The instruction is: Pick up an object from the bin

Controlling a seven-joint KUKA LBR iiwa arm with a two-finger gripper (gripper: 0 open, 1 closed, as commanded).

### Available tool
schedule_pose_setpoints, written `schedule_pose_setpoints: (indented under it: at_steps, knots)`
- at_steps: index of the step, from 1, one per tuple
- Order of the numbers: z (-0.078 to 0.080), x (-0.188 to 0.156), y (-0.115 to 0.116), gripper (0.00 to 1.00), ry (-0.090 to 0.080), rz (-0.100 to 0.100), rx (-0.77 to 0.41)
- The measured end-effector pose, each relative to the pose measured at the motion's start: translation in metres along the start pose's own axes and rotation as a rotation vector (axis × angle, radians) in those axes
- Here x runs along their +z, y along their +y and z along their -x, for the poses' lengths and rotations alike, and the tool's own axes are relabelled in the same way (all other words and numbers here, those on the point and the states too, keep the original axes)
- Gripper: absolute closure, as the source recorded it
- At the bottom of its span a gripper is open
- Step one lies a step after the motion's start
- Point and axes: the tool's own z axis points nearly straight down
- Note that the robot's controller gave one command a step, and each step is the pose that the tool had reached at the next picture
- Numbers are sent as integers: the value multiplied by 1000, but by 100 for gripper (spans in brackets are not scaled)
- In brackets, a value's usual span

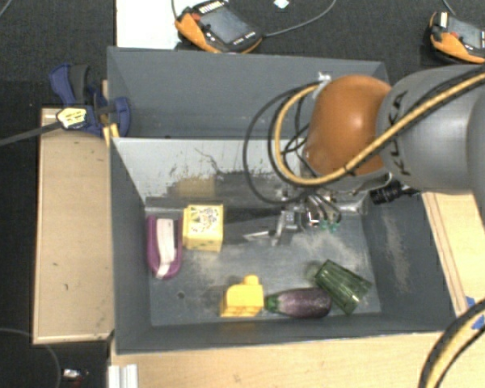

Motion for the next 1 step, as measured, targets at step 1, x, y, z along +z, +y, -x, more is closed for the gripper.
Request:
schedule_pose_setpoints:
  at_steps: [1]
  knots:
    - [-2,-28,0,100,7,-1,0]
